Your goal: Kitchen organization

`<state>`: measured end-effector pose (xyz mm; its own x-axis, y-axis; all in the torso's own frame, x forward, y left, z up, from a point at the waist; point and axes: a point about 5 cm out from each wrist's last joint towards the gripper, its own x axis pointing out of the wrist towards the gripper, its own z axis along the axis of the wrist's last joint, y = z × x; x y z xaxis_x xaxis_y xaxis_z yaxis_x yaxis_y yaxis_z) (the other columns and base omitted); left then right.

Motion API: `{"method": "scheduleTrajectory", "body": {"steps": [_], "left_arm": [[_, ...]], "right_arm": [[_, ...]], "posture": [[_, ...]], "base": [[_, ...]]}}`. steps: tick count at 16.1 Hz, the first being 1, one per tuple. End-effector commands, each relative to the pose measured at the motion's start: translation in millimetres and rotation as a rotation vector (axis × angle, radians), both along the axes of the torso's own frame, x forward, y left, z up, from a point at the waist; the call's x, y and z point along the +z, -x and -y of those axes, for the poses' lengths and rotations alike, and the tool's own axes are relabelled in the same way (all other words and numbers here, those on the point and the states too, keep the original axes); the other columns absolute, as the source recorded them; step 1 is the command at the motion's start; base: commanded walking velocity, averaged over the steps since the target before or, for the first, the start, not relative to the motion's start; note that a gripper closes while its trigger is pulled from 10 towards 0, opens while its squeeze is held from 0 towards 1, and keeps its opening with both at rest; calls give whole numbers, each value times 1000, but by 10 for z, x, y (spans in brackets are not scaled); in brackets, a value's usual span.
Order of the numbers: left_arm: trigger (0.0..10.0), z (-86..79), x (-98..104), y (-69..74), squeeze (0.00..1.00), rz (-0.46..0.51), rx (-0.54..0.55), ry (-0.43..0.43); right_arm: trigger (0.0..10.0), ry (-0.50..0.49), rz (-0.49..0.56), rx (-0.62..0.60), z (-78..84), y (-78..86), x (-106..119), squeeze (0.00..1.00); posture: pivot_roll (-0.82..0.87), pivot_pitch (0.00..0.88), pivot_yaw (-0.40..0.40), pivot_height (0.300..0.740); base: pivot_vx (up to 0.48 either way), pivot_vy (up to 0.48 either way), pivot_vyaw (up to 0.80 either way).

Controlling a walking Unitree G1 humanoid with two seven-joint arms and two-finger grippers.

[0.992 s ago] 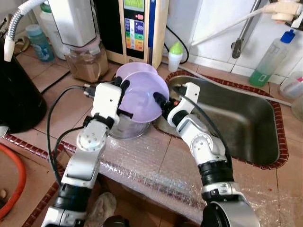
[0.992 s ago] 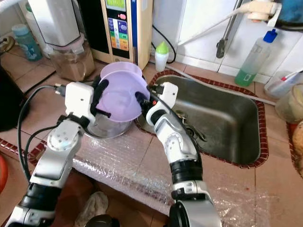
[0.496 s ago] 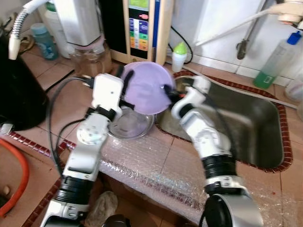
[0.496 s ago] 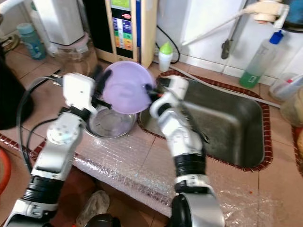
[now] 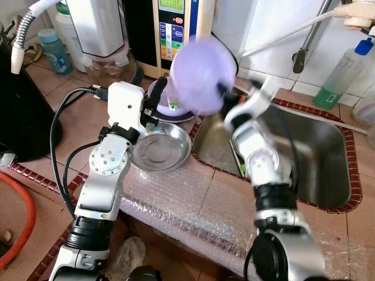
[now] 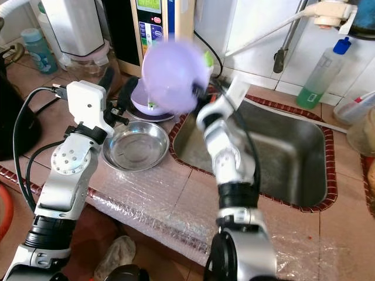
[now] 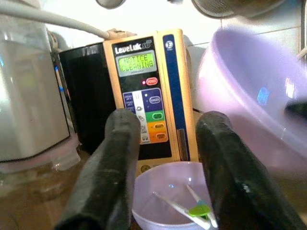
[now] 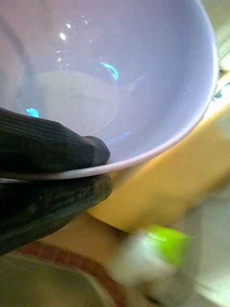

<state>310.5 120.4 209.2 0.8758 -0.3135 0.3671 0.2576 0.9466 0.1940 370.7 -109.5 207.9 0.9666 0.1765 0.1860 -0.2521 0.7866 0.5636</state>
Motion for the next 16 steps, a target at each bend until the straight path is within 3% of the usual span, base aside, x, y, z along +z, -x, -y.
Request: {"method": "scheduleTrajectory", "body": {"steps": [1, 3, 4, 6, 7, 8, 11, 12, 14, 15, 16], "left_arm": [[10000, -24, -35, 48, 1000, -25, -7, 4], [10000, -56, -149, 134, 1000, -77, -24, -12], [10000, -52, -237, 187, 1000, -127, -64, -28], [10000, -24, -309, 232, 1000, -176, -118, -43], [10000, 39, -408, 293, 1000, -249, -224, -61], [10000, 103, -470, 349, 1000, -302, -313, -76], [10000, 212, -534, 357, 1000, -361, -393, -101], [10000, 255, -561, 360, 1000, -393, -436, -118], [10000, 292, -607, 342, 1000, -437, -474, -155], [10000, 288, -619, 331, 1000, -449, -473, -162], [10000, 287, -646, 325, 1000, -482, -486, -169]], "right_arm": [[0, 56, 62, -146, 234, -24, 134, 0], [0, 181, 66, -319, 551, -40, 134, 0], [0, 249, -31, -420, 746, -47, -28, 0], [0, 295, -131, -488, 878, -40, -212, 0], [0, 322, -293, -512, 971, -4, -532, 0], [0, 349, -388, -526, 1013, 47, -741, 0], [0, 435, -541, -464, 958, 131, -1098, 0], [0, 414, -586, -457, 945, 162, -1199, 0], [9529, 423, -624, -437, 924, 201, -1305, 0], [10000, 421, -627, -435, 922, 208, -1319, 0], [10000, 410, -637, -430, 917, 224, -1349, 1000]], "posture": [[110, 0, 14, 740], [112, 0, 12, 740], [115, 0, 9, 740], [117, 0, 7, 740], [117, 0, 5, 740], [115, 0, 5, 740], [110, 0, 6, 740], [103, 0, 9, 740], [94, 0, 16, 740], [89, 0, 20, 740], [86, 0, 21, 740]], "base": [[0, 0, 0], [0, 0, 0], [0, 0, 0], [0, 0, 0], [0, 0, 0], [0, 0, 0], [0, 0, 0], [0, 0, 0], [0, 0, 0], [0, 0, 0], [0, 0, 0]]}}
